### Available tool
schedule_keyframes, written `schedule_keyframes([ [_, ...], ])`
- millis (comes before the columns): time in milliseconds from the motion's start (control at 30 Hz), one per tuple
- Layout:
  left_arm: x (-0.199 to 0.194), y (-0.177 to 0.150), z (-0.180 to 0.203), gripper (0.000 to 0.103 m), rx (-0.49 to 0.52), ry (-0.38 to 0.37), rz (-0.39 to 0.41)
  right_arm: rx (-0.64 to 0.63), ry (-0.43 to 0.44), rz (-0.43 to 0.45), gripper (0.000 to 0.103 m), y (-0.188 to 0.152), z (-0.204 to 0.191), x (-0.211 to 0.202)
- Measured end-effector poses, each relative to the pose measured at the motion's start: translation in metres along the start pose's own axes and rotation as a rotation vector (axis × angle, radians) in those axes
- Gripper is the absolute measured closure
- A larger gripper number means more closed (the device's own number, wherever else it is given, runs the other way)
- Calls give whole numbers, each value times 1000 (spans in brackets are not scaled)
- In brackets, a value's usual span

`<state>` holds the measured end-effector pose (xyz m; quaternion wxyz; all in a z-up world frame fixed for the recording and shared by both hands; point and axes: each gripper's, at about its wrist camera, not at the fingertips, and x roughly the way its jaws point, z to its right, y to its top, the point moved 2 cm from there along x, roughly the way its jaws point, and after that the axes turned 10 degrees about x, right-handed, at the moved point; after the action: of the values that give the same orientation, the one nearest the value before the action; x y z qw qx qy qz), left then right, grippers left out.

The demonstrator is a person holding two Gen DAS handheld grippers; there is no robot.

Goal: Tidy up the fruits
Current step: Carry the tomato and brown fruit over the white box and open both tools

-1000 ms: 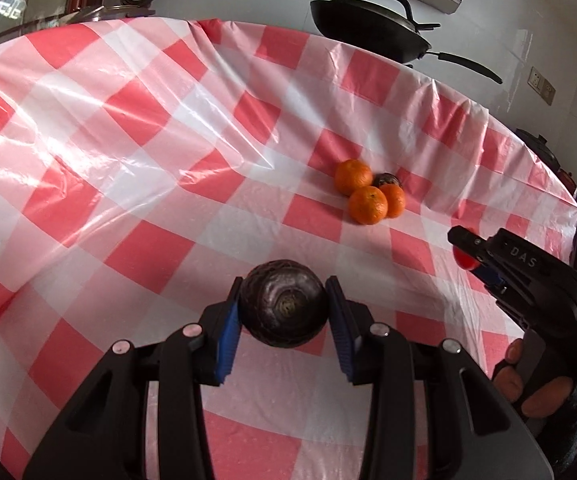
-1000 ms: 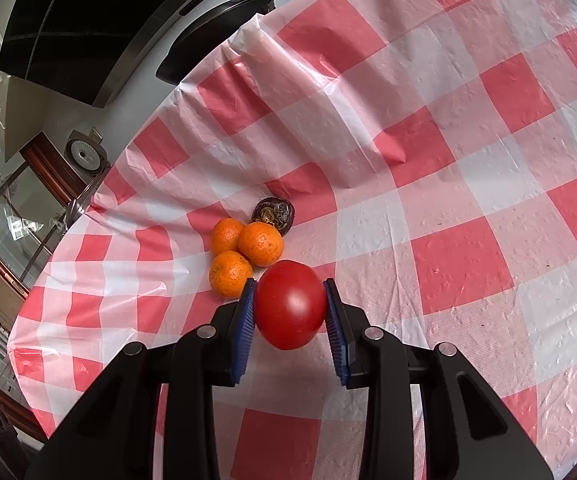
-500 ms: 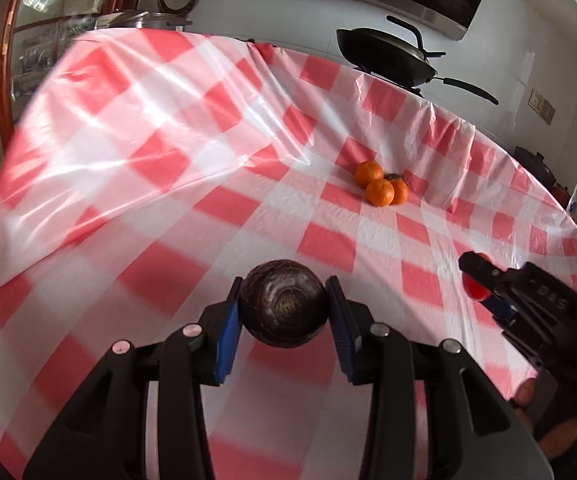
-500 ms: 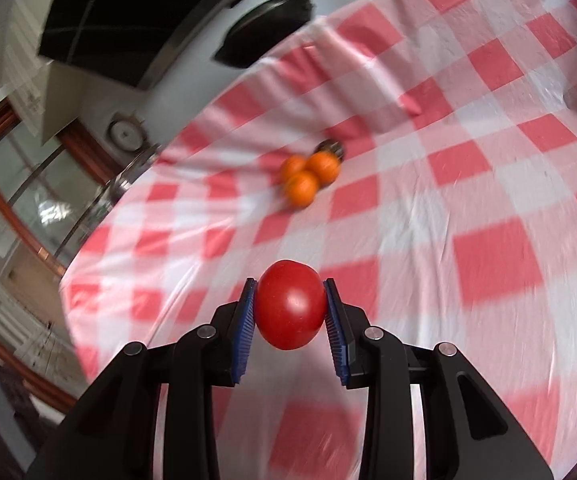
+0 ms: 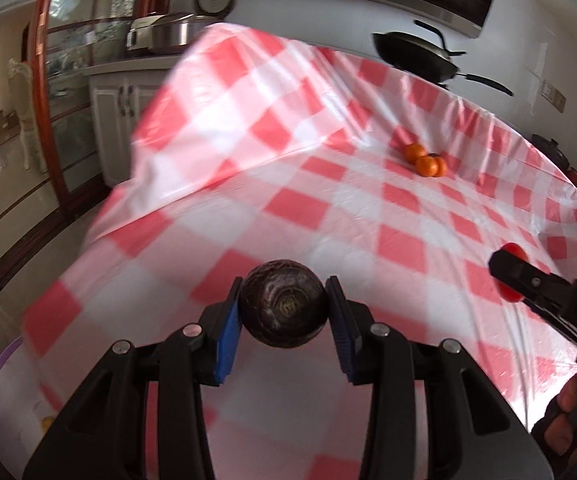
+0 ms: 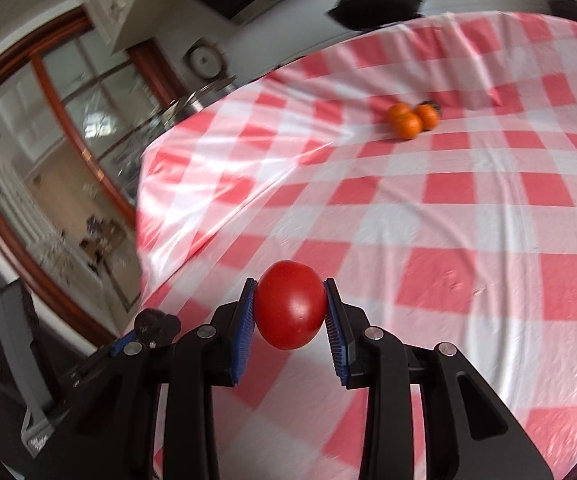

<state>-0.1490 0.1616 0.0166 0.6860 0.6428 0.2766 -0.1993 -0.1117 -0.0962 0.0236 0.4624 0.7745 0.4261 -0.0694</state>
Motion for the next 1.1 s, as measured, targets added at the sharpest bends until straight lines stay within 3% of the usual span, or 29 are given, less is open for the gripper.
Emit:
schedule_keyframes([
  [633, -70, -63, -130, 62, -162, 183, 7, -466, 138, -215, 70, -121, -142, 18],
  [967, -73, -132, -206, 62, -296, 303, -107, -723, 252, -402, 70, -205, -194, 30],
  [1100, -60, -155, -224, 62, -325, 318, -165, -831, 246, -510, 70, -244, -203, 48],
])
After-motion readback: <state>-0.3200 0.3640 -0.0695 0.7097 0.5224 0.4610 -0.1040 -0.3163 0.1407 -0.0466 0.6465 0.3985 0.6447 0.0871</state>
